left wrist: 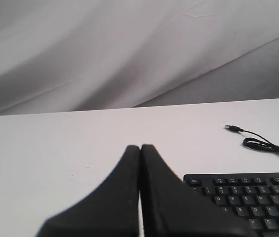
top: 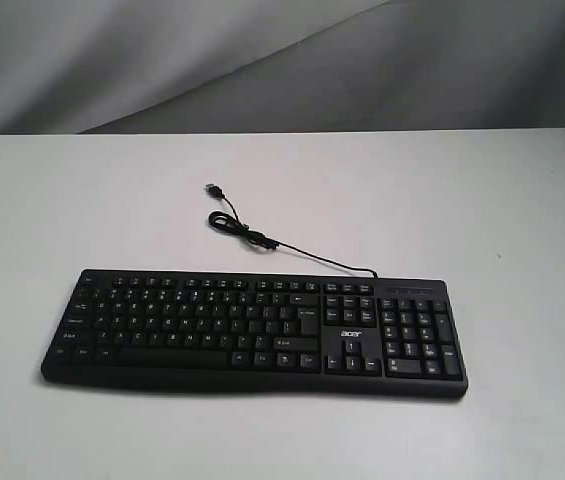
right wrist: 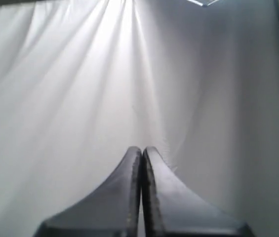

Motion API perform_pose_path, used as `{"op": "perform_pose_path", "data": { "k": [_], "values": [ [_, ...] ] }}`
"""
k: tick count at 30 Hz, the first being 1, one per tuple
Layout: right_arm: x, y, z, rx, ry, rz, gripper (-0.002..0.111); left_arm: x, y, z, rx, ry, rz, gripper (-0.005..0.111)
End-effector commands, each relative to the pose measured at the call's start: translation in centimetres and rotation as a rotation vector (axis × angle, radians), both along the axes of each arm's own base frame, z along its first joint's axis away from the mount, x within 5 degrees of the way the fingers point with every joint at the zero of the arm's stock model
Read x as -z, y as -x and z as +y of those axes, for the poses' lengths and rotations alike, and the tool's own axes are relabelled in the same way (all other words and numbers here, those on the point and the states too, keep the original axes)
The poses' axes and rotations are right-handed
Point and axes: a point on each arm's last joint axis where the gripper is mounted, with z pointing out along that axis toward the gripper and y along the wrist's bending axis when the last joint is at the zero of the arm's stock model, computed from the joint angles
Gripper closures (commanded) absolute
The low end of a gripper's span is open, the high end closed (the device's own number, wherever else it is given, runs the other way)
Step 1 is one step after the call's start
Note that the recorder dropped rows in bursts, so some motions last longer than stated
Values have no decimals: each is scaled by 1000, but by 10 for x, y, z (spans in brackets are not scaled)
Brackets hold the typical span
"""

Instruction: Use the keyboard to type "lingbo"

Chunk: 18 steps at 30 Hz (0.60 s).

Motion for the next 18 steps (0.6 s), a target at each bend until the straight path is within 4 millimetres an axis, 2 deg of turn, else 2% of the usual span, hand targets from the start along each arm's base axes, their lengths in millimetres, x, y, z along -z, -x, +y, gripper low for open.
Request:
{"op": "perform_pose_path", "data": {
  "k": [1,4,8,11,13,15,18],
  "values": [
    [-10,4,-1,-55,-130,-71,108,1,0,0,6,1,-9,106],
    [-28,-7,-1,-72,-185,72,108,1,0,0,6,1,-9,106],
    [-62,-42,0,-52,-160,295,108,1,0,0,6,1,-9,106],
    [-85,-86,0,-27,-126,496,108,1,0,0,6,1,-9,106],
    [-92,-117,2,-24,-61,638,108,1,0,0,6,1,-9,106],
    [-95,-152,13,-64,22,792,108,1,0,0,6,1,-9,106],
    [-86,-199,42,-182,189,973,108,1,0,0,6,1,-9,106]
  ]
}}
